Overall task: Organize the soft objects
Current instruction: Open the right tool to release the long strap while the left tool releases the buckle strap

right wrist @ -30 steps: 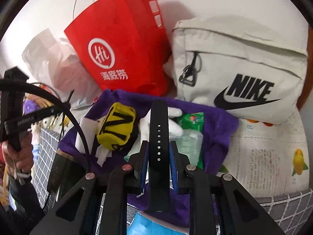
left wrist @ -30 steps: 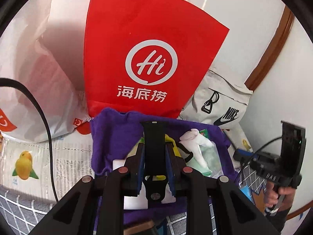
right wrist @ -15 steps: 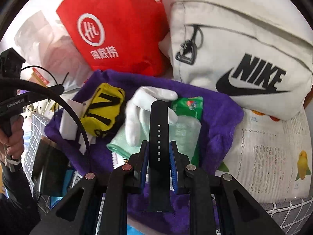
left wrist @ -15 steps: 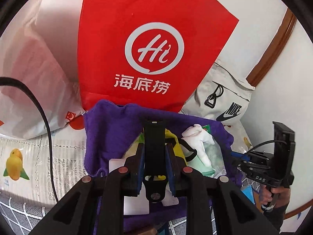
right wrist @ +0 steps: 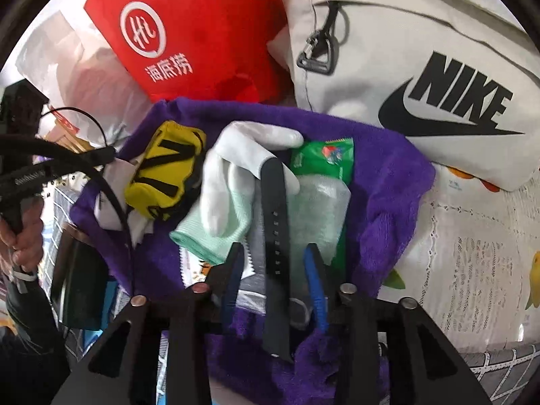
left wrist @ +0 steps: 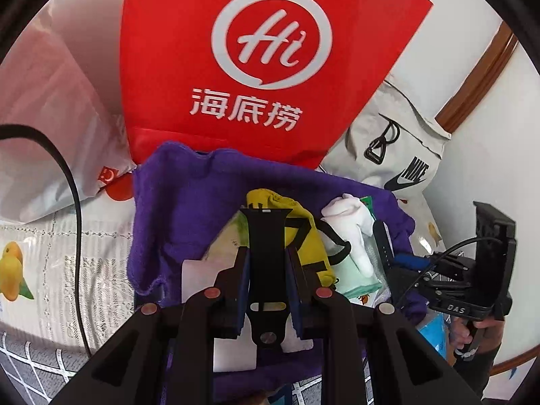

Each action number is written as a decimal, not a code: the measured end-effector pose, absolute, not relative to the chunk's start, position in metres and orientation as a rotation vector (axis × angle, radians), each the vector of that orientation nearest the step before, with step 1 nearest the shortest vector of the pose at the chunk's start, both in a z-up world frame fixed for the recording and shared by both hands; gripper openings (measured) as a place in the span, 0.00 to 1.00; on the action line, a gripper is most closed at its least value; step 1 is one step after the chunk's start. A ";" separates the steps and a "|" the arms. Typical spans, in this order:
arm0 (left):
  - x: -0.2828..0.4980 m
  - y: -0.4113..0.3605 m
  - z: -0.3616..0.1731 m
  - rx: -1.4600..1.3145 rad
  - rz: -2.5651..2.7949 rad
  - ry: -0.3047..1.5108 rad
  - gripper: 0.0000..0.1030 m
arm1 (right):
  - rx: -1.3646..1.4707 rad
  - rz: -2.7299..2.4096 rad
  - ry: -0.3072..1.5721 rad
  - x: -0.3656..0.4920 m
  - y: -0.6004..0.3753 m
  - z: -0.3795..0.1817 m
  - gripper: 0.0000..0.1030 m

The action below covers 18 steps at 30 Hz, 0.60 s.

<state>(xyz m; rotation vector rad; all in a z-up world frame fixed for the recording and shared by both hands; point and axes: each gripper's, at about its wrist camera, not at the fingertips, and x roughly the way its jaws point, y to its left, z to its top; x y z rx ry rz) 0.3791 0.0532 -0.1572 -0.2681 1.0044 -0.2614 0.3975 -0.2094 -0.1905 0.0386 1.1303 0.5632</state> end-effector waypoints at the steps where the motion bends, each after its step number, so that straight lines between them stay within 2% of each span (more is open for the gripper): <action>1: 0.379 0.051 -0.158 -0.264 -0.265 1.006 0.19 | 0.033 0.564 1.123 0.395 -0.210 -0.187 0.38; 8: 0.378 0.045 -0.158 -0.253 -0.275 1.012 0.19 | 0.029 0.559 1.056 0.387 -0.205 -0.166 0.45; 11: 0.378 0.043 -0.158 -0.248 -0.277 1.014 0.19 | 0.047 0.558 1.041 0.386 -0.207 -0.160 0.52; 18: 0.379 0.040 -0.159 -0.225 -0.267 1.014 0.19 | 0.057 0.548 1.044 0.385 -0.208 -0.157 0.52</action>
